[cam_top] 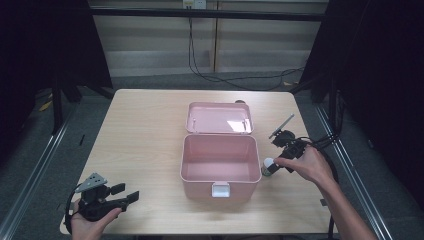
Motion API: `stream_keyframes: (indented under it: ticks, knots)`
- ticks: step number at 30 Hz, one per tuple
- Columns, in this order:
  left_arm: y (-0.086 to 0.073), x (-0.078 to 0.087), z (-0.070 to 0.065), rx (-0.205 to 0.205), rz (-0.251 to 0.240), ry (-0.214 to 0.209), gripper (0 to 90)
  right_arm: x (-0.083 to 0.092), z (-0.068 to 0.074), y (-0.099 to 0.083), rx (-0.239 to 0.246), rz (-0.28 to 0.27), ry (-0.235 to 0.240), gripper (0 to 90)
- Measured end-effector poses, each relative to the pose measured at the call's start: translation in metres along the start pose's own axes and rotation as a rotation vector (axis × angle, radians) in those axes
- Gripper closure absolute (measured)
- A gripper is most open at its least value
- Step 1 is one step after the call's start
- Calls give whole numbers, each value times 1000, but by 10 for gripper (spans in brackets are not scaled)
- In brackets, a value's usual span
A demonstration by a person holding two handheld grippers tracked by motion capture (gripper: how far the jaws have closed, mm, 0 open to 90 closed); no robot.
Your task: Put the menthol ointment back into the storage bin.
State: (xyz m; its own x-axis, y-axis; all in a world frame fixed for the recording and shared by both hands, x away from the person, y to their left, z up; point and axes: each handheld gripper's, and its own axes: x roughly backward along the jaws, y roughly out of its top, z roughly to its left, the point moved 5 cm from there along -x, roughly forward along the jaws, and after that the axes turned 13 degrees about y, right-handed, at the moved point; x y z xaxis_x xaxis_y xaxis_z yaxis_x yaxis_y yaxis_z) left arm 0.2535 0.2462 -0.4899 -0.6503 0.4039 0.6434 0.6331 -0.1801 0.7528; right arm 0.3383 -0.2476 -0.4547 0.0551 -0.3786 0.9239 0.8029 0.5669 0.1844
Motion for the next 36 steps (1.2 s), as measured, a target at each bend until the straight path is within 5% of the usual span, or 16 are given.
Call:
stream_keyframes:
  ticks: [13,36]
  knots:
    - [-1,-1,0,-2,6,-3,337,-4,-10,15,-38,47,-3,370]
    - [-1,0,0,1,1,-2,343,-35,-15,27,-39,116,9,464]
